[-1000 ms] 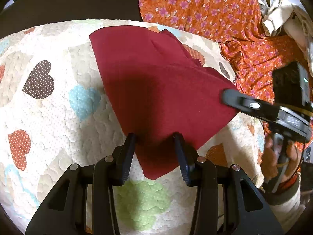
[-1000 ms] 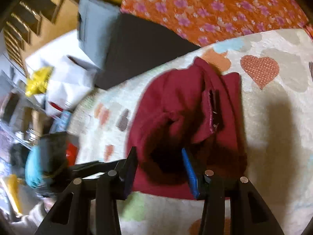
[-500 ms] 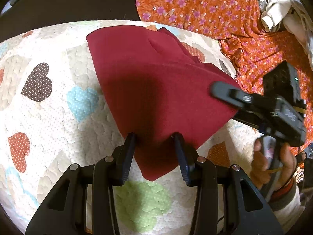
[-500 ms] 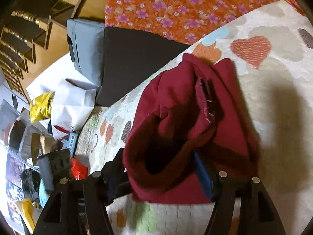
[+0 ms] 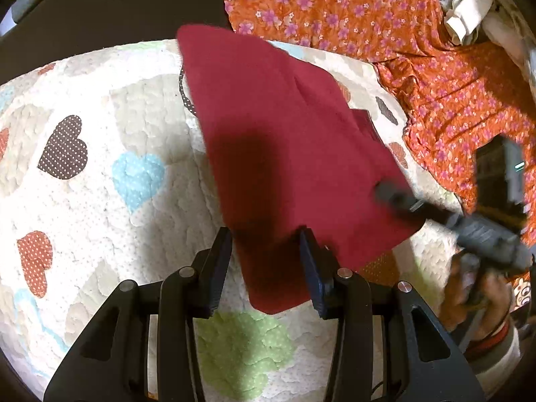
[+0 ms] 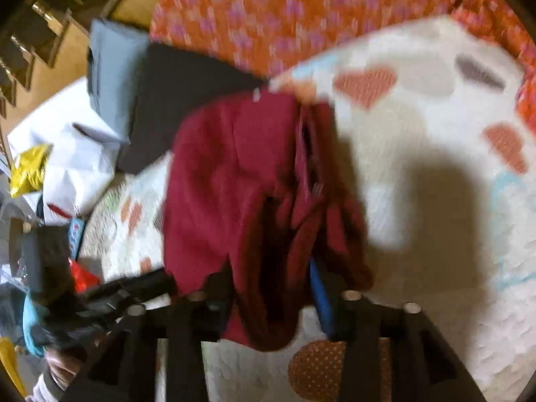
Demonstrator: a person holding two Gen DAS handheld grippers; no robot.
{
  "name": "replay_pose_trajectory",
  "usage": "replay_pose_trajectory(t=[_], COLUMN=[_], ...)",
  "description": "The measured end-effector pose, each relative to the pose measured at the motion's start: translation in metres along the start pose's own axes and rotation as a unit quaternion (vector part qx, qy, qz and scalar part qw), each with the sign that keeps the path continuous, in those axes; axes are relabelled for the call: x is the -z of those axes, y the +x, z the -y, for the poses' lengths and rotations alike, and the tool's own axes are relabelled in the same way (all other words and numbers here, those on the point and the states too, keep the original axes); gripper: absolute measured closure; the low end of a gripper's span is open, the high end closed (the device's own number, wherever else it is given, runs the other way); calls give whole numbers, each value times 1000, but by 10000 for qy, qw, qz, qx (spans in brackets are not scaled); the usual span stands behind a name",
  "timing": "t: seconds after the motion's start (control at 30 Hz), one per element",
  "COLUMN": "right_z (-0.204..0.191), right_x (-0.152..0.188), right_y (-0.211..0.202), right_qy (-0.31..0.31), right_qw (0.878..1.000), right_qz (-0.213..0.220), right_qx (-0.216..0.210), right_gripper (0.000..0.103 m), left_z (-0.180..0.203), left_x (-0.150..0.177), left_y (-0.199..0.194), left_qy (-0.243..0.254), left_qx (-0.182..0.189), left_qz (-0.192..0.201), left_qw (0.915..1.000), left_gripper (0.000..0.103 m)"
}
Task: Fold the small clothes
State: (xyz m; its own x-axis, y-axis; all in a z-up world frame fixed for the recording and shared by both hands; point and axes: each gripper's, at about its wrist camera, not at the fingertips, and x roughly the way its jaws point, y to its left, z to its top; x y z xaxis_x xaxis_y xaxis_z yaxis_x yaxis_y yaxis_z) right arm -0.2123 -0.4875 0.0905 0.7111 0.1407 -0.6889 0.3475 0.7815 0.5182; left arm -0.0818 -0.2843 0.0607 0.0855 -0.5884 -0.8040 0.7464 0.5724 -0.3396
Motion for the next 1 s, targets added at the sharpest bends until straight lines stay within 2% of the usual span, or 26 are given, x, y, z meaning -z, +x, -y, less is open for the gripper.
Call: replay_pose_trajectory(t=[0.07, 0.13, 0.2, 0.3, 0.4, 0.43, 0.47, 0.57, 0.63, 0.7, 0.87, 0.93, 1.0], right_z=[-11, -24, -43, -57, -45, -37, -27, -13, -10, -17, -31, -31, -21], right_x=[-10, -17, -24, -40, -68, -79, -88, -100, -105, -109, -131, -133, -130], right_y=[-21, -28, -18, 22, 58, 67, 70, 78, 89, 91, 100, 111, 125], right_qy=[-278, -596, -1008, -1524, -1390, -1197, -924, -655, -810, -1186, -1665, -1858, -1759], right_qw=[9985, 9962, 9936, 9852, 9856, 9855, 9875, 9906, 9904, 9858, 9781, 9717, 9735], right_qz=[410, 584, 456, 223, 62, 91, 155, 104, -90, 14, 195, 242, 3], right_qx=[237, 238, 225, 749, 964, 1203, 1266, 1193, 1119, 1188, 1235, 1439, 1462], right_gripper=[62, 62, 63, 69, 70, 70, 70, 70, 70, 93, 96, 96, 96], left_z=[1, 0, -2, -3, -5, -6, -8, -9, -9, -7, 0, 2, 2], left_x=[-1, -4, -4, -3, -2, -1, -1, 0, 0, 1, 1, 3, 4], left_y=[-1, -1, 2, 9, 13, 13, 15, 19, 21, 24, 25, 30, 35], left_qy=[41, -14, -107, -147, -146, -175, -219, -271, -302, -337, -339, -265, -279], left_qx=[-48, -94, -110, -174, -184, -171, -157, -97, -127, -136, -192, -225, -218], left_qz=[50, 147, 161, 129, 110, 102, 79, 27, 40, 59, 187, 187, 158], left_qw=[10000, 9998, 9998, 9997, 9997, 9996, 9996, 9996, 9995, 9993, 9991, 9992, 9992], left_gripper=[63, 63, 60, 58, 53, 52, 52, 50, 48, 48, 47, 42, 42])
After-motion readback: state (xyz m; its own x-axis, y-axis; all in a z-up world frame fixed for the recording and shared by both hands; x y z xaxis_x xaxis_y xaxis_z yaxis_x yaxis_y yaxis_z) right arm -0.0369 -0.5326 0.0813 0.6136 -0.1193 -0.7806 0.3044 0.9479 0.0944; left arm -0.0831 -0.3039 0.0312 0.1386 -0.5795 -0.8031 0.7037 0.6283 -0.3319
